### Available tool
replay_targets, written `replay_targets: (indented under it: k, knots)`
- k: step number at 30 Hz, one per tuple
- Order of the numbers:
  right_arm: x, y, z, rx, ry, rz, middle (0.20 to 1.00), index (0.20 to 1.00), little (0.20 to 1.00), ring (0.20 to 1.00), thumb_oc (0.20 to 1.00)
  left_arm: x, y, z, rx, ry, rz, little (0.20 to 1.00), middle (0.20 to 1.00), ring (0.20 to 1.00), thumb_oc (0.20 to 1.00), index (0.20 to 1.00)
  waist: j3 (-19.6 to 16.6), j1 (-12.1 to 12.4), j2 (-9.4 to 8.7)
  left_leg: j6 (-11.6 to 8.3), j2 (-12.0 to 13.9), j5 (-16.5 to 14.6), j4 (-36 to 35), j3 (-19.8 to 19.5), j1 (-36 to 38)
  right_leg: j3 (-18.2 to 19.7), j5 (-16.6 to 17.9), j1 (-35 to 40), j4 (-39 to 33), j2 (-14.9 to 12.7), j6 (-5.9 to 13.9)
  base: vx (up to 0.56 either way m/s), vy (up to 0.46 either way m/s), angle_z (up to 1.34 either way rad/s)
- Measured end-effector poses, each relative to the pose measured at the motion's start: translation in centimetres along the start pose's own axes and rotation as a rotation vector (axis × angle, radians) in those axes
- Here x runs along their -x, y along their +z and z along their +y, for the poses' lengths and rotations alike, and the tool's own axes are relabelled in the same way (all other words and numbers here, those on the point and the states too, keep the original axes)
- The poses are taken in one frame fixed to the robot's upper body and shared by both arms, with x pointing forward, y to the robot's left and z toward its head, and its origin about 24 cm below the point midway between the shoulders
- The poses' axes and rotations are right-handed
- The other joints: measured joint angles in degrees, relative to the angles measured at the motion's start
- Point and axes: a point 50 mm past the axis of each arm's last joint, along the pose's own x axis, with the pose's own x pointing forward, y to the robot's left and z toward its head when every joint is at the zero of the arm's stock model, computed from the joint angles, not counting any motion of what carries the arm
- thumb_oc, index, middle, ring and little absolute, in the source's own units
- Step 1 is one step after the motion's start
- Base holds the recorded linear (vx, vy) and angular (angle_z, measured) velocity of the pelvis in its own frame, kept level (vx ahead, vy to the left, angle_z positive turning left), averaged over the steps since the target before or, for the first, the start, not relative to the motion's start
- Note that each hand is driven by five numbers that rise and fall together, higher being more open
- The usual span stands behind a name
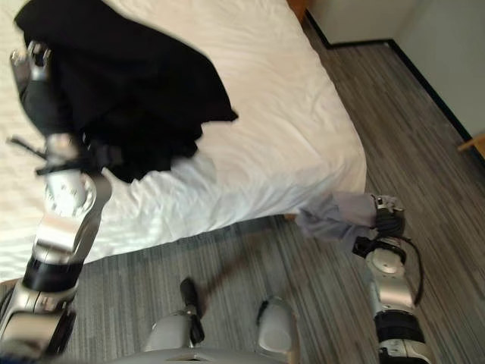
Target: Pick up bed clothes into laundry basket.
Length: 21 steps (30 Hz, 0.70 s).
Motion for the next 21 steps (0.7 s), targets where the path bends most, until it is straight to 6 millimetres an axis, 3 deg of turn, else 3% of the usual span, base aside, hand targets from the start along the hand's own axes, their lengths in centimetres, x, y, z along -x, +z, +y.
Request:
replay_targets:
  k: [3,4,5,6,7,8,9,10,11,13,15,16,17,18,19,20,21]
  knots:
    - [-0.5,0.6,-2.0,0.030,-0.082,-0.023,0.200,0.200,0.200,0.200,0.200,2.9,-1.5,1.5,0.011,0.048,0.142,0.200,0.200,0.200,0.200,0.200,-3.73,1.99,1.05,-0.39,2.48,-0.30,1.11,-0.20,-0.39,-5.96,-0.71,5.04,-14.84,3.04,-0.96,-0.31,-0.304,-1.06]
    - [-1.4,2.1,-1.6,0.039,-0.085,-0.083,0.200,0.200,0.200,0.200,0.200,3.4,-1.9,1.7,0.028,0.080,0.162,0.200,0.200,0.200,0.200,0.200,-4.26,3.60,1.02,-2.56,3.55,-0.59,0.75,3.40,0.71,-11.52,-1.88,5.69,-19.39,3.37,-3.21,-0.33,-0.279,-1.53]
    - [-1.6,2.7,-0.7,0.040,-0.069,-0.105,0.200,0.200,0.200,0.200,0.200,3.6,-2.8,1.7,0.040,0.104,0.202,0.200,0.200,0.200,0.200,0.200,-4.28,4.14,0.85,-2.55,4.05,-0.61,2.33,5.15,0.78,-14.56,-2.28,5.53,-20.62,3.28,-5.35,-0.31,-0.315,-1.67]
    - [-1.6,3.0,0.3,0.036,-0.038,-0.115,0.200,0.200,0.200,0.200,0.200,4.1,-3.9,1.5,0.056,0.105,0.260,0.200,0.200,0.200,0.200,0.200,-4.40,4.51,0.80,-2.69,4.66,-0.83,4.25,6.45,0.76,-15.28,-0.68,5.69,-21.85,4.10,-5.43,-0.20,-0.357,-1.30]
    - [-1.1,2.8,1.9,0.058,0.023,-0.122,0.200,0.200,0.200,0.200,0.200,5.6,-5.9,0.2,0.054,0.002,0.386,0.200,0.200,0.200,0.200,0.200,-4.73,3.88,0.32,-3.15,6.51,-2.37,9.60,7.16,-1.51,-13.36,1.43,6.31,-25.65,6.18,-6.67,-0.20,-0.362,-1.06]
    - [-0.7,2.8,2.2,0.072,0.040,-0.131,0.200,0.200,0.200,0.200,0.200,6.8,-6.6,-0.7,0.063,-0.068,0.449,0.200,0.200,0.200,0.200,0.200,-5.96,3.34,0.90,-4.20,6.20,-2.94,7.46,7.12,-1.71,-11.11,1.64,6.20,-28.64,7.03,-6.35,-0.24,-0.344,-1.10]
    - [-0.8,3.4,2.4,0.068,0.047,-0.156,0.200,0.200,0.200,0.200,0.200,8.0,-7.0,-1.6,0.083,-0.123,0.501,0.200,0.200,0.200,0.200,0.200,-6.28,3.05,2.84,-4.34,7.24,-1.72,5.41,7.55,-0.57,-9.98,2.34,6.13,-30.62,9.15,-5.63,-0.29,-0.236,-1.02]
    - [0.3,3.1,1.9,0.099,0.071,-0.173,0.200,0.200,0.200,0.200,0.200,9.1,-7.9,-2.3,0.085,-0.187,0.565,0.200,0.200,0.200,0.200,0.200,-5.81,1.87,3.09,-6.56,8.92,-1.15,6.30,9.31,-0.94,-8.60,4.04,4.46,-31.59,11.03,-5.44,-0.29,-0.222,-0.97]
    - [1.6,3.1,1.8,0.117,0.117,-0.197,0.200,0.200,0.200,0.200,0.200,9.7,-8.1,-2.2,0.098,-0.162,0.589,0.200,0.200,0.200,0.200,0.200,-5.74,0.98,3.48,-6.64,9.78,-0.95,7.08,9.43,-1.50,-8.03,4.42,3.21,-31.39,11.71,-6.06,-0.27,-0.158,-1.19]
    - [4.9,3.2,4.6,0.006,0.178,-0.230,0.200,0.200,0.200,0.200,0.200,10.2,-9.0,-1.5,0.056,-0.143,0.637,0.200,0.200,0.200,0.200,0.200,-3.90,-1.10,2.24,-7.91,12.80,-2.21,12.00,10.57,-2.06,-3.13,5.30,3.44,-33.03,12.51,-7.45,-0.28,-0.144,-1.24]
    - [6.1,4.1,7.1,0.026,0.283,-0.294,0.200,0.200,0.200,0.200,0.200,10.4,-9.4,-2.8,0.084,-0.185,0.656,0.200,0.200,0.200,0.200,0.200,-2.52,-2.84,3.40,-8.00,11.03,-1.06,11.68,4.02,-1.96,0.17,6.25,1.90,-32.45,13.09,-8.42,-0.42,-0.260,-1.05]
    - [6.6,5.0,8.0,0.082,0.347,-0.367,0.200,0.200,0.200,0.200,0.200,10.0,-9.2,-4.9,0.148,-0.234,0.635,0.200,0.200,0.200,0.200,0.200,-0.51,-4.01,3.14,-9.25,9.82,-0.13,15.27,-2.85,-3.88,1.83,6.16,-0.86,-29.49,12.60,-8.67,-0.35,-0.254,-0.83]
    - [6.5,5.7,8.6,0.101,0.364,-0.411,0.200,0.200,0.200,0.200,0.200,9.2,-8.6,-6.2,0.177,-0.276,0.592,0.200,0.200,0.200,0.200,0.200,1.95,-4.23,2.25,-9.81,7.87,-1.38,22.73,-9.46,-6.66,3.27,5.99,-1.88,-27.77,10.87,-9.06,-0.14,-0.153,-0.75]
    - [6.3,6.3,8.9,0.097,0.362,-0.433,0.200,0.200,0.200,0.200,0.200,8.9,-8.3,-7.2,0.178,-0.329,0.560,0.200,0.200,0.200,0.200,0.200,4.03,-3.68,1.19,-11.38,5.20,-4.36,30.81,-14.63,-9.80,4.95,6.00,-2.07,-27.58,9.62,-9.04,-0.04,-0.014,-0.62]
    - [6.2,6.6,8.9,0.097,0.360,-0.447,0.200,0.200,0.200,0.200,0.200,8.7,-8.1,-7.9,0.184,-0.363,0.541,0.200,0.200,0.200,0.200,0.200,4.63,-4.18,0.77,-11.53,2.56,-7.00,35.18,-17.20,-11.15,6.64,6.55,-2.66,-27.66,9.62,-8.93,0.01,0.090,-0.69]
    - [6.2,7.0,8.7,0.114,0.358,-0.474,0.200,0.200,0.200,0.200,0.200,8.8,-7.9,-8.6,0.184,-0.389,0.532,0.200,0.200,0.200,0.200,0.200,4.81,-4.72,1.76,-11.57,-1.23,-11.77,37.38,-21.47,-11.66,8.33,7.75,-2.47,-28.43,10.77,-7.43,-0.03,0.071,-0.89]
    - [6.2,7.3,8.7,0.129,0.357,-0.495,0.200,0.200,0.200,0.200,0.200,8.9,-7.8,-8.7,0.172,-0.404,0.525,0.200,0.200,0.200,0.200,0.200,4.68,-5.06,2.65,-6.01,-2.76,-16.13,33.29,-20.40,-9.04,10.23,8.08,-2.46,-29.62,12.21,-6.84,-0.15,0.147,-1.26]
